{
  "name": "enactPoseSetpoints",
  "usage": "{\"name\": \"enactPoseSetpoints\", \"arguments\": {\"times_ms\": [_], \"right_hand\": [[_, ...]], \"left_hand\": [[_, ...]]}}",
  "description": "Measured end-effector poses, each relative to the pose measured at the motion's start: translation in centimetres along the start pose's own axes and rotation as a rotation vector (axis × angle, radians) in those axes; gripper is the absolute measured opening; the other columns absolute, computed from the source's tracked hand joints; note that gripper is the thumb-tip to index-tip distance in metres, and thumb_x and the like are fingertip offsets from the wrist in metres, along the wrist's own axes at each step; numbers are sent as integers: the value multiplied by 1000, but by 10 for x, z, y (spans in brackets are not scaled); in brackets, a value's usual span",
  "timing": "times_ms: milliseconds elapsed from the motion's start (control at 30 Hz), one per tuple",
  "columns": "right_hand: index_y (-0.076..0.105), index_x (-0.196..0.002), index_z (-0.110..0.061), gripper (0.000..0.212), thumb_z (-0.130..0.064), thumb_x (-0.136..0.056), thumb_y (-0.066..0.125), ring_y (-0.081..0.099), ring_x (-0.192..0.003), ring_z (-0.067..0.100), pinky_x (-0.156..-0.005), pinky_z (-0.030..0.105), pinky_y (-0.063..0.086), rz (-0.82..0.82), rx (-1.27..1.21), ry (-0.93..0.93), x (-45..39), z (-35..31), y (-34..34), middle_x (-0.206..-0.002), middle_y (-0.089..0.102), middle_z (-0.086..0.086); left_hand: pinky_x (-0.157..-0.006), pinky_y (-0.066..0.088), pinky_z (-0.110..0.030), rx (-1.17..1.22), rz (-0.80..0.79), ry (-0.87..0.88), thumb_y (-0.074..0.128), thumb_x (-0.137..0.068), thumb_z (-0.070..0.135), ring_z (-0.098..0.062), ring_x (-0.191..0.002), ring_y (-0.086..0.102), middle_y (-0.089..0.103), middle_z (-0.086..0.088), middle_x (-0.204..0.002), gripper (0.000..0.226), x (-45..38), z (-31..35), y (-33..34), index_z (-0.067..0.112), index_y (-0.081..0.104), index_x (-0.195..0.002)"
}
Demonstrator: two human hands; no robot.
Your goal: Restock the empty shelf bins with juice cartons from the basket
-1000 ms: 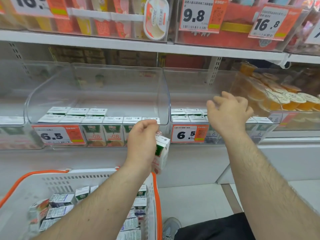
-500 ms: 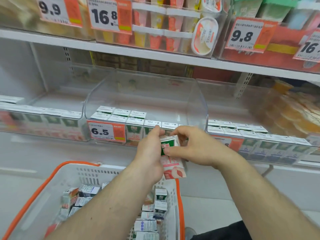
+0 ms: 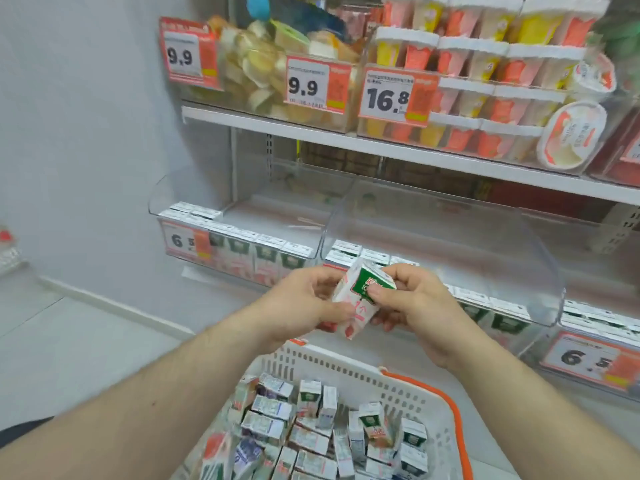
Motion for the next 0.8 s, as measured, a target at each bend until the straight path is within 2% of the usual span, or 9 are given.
{"name": "enactPoseSetpoints", "arguments": {"times_ms": [200, 267, 333, 433, 533, 633, 700, 767, 800], "right_hand": [[59, -106, -18, 24, -34, -89, 67, 60, -53, 19, -44, 25, 38, 26, 124, -38, -33, -30, 66, -84, 72, 15], [64, -97, -18, 25, -41, -87, 65, 65, -55, 22, -43, 28, 45, 42, 289, -66, -50, -42, 87, -80, 72, 10], [67, -80, -17, 24, -40, -83, 62, 68, -62, 25, -54, 39, 57, 83, 472, -103, -69, -56, 103, -73, 70, 6], [65, -72, -14, 27, -40, -78, 59, 67, -72, 26, -66, 48, 59, 194, 545, -217, -101, -85, 115, -71, 67, 2], [66, -78, -16, 27, -42, -76, 58, 66, -80, 24, -68, 46, 59, 274, 513, -293, -142, -109, 127, -79, 67, 0], [61, -79, -19, 26, -43, -74, 55, 67, -86, 28, -75, 43, 59, 200, 633, -206, -191, -99, 153, -91, 68, 4], [60, -80, -17, 28, -44, -73, 54, 69, -83, 31, -76, 41, 59, 136, 762, -124, -216, -79, 170, -90, 70, 7], [57, -76, -16, 27, -43, -73, 54, 70, -76, 31, -74, 37, 59, 79, 848, -71, -234, -60, 183, -87, 71, 8], [56, -73, -16, 26, -42, -73, 55, 70, -71, 30, -71, 35, 59, 55, 862, -57, -241, -53, 189, -83, 71, 8]], "left_hand": [[-74, 56, -35, -59, 59, 129, 59, -89, -12, -23, -73, 63, 72, -17, -94, 31, 9, 2, -68, 6, 67, -113], [-75, 56, -36, -53, 78, 130, 58, -89, -11, -21, -74, 64, 72, -17, -95, 33, 9, 0, -84, 8, 66, -116], [-73, 55, -31, 6, 142, 118, 60, -88, -10, -17, -75, 65, 73, -11, -94, 34, 6, -3, -101, 10, 68, -115], [-68, 49, -28, 238, 544, 37, 64, -85, 3, -16, -76, 63, 70, -1, -83, 19, 0, -11, -143, 15, 69, -100], [-54, 32, -25, 598, 927, -104, 60, -80, 13, -17, -59, 42, 52, -4, -75, 6, -1, -33, -176, 14, 57, -86], [-55, 38, -25, 767, 939, -322, 61, -78, 23, -17, -62, 44, 52, 5, -81, 33, -5, -52, -180, 15, 58, -111], [-45, 45, -26, 866, 885, -353, 61, -88, 25, -18, -62, 43, 44, 7, -77, 31, -12, -53, -176, 18, 51, -116], [-31, 45, -27, 917, 844, -347, 60, -92, 26, -20, -62, 44, 49, 4, -79, 34, -20, -52, -175, 18, 51, -123], [-32, 47, -30, 924, 830, -347, 60, -92, 28, -21, -64, 48, 55, 2, -83, 38, -25, -54, -175, 18, 52, -127]]}}
Point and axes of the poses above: each hand's wrist, its own x-axis away from the middle knuckle, its own y-axis out of the palm, z = x × y, the point moved 5 cm from there along -x, towards the middle knuckle
